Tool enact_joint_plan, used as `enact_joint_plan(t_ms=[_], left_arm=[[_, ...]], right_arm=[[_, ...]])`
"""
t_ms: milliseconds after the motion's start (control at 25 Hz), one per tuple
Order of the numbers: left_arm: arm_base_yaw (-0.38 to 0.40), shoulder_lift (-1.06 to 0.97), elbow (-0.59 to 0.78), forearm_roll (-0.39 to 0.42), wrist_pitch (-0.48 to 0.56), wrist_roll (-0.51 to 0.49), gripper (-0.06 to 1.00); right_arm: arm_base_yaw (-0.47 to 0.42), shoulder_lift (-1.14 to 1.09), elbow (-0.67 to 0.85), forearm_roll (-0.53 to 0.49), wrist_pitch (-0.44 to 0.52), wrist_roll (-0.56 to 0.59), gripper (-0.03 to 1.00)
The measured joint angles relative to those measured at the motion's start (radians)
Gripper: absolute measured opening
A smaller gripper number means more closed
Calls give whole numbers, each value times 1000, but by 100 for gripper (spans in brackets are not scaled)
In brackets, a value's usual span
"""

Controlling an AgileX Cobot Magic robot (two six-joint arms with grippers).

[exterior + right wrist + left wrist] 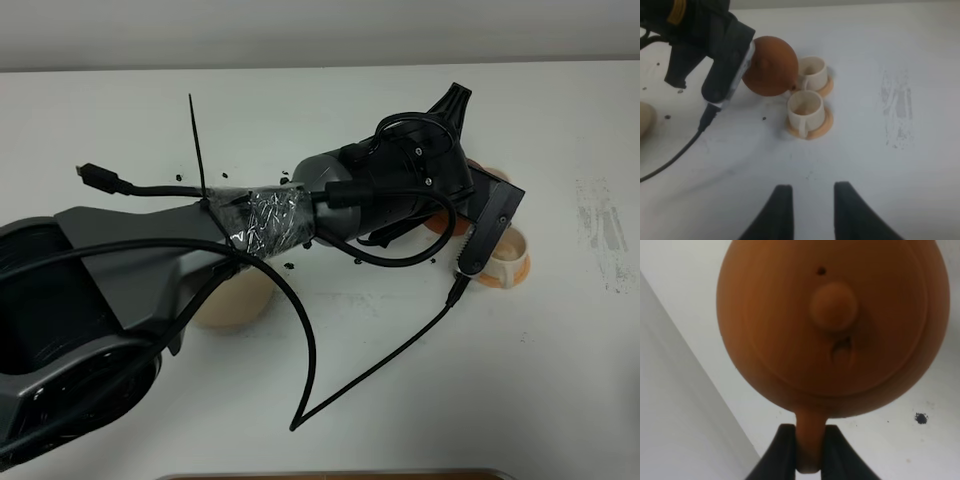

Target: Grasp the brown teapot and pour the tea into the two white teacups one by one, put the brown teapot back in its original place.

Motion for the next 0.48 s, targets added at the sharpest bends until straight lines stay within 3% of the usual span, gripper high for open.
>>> enact_joint_plan(t_ms=[480], left_arm=[[-8,30,0,56,0,0,13]], right_arm=[[0,0,0,0,0,0,23]])
